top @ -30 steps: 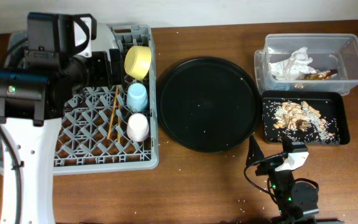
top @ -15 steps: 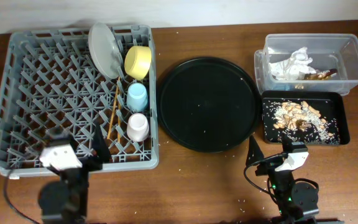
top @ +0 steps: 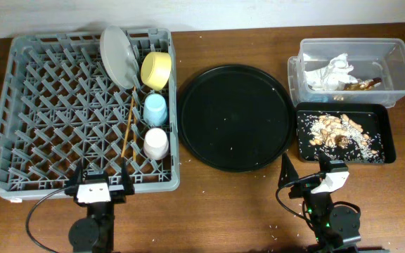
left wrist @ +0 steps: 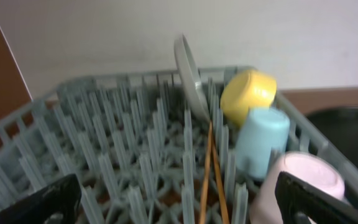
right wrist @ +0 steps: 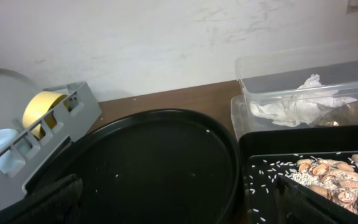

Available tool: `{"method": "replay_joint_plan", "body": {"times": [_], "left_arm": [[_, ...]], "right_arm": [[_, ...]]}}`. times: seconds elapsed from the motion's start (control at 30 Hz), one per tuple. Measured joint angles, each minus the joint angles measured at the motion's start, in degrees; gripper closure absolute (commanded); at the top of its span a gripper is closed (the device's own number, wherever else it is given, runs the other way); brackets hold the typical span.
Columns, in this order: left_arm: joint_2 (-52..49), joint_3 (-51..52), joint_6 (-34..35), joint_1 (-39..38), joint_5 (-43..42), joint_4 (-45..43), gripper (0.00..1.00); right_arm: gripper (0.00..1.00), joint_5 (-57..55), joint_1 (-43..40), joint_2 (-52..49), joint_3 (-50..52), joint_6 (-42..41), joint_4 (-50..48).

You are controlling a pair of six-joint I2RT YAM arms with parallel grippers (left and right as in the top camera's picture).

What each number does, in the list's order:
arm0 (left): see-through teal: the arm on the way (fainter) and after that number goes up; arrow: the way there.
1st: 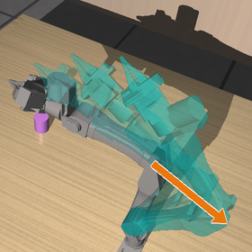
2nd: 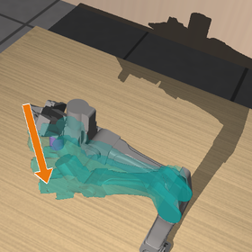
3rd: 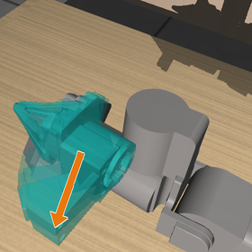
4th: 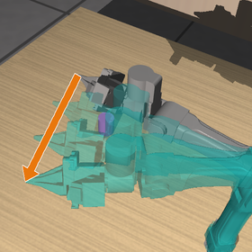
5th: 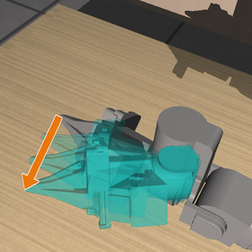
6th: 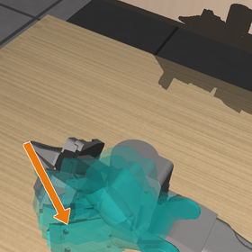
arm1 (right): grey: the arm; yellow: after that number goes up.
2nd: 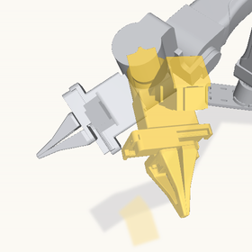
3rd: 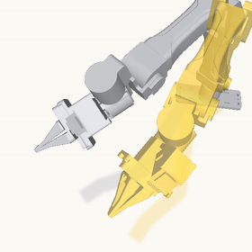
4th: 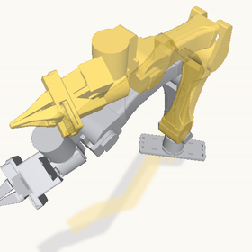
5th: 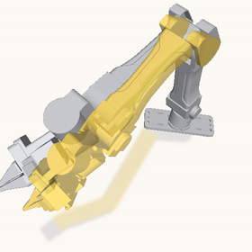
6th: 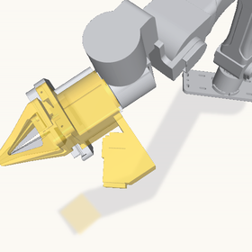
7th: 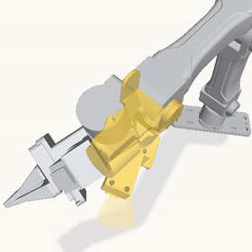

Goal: Sort waste into correct bins and load items into the dishwasher rack

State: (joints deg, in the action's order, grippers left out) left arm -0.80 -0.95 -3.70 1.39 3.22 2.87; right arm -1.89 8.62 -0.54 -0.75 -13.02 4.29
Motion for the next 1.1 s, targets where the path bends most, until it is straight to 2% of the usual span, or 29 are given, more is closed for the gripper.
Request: {"method": "replay_joint_plan", "body": {"times": [1.1], "left_arm": [[0.0, 0.11, -0.02, 0.0, 0.0, 1.66, 0.01]], "right_arm": [[0.02, 0.0, 0.0, 0.0, 0.0, -0.04, 0.0]]}}
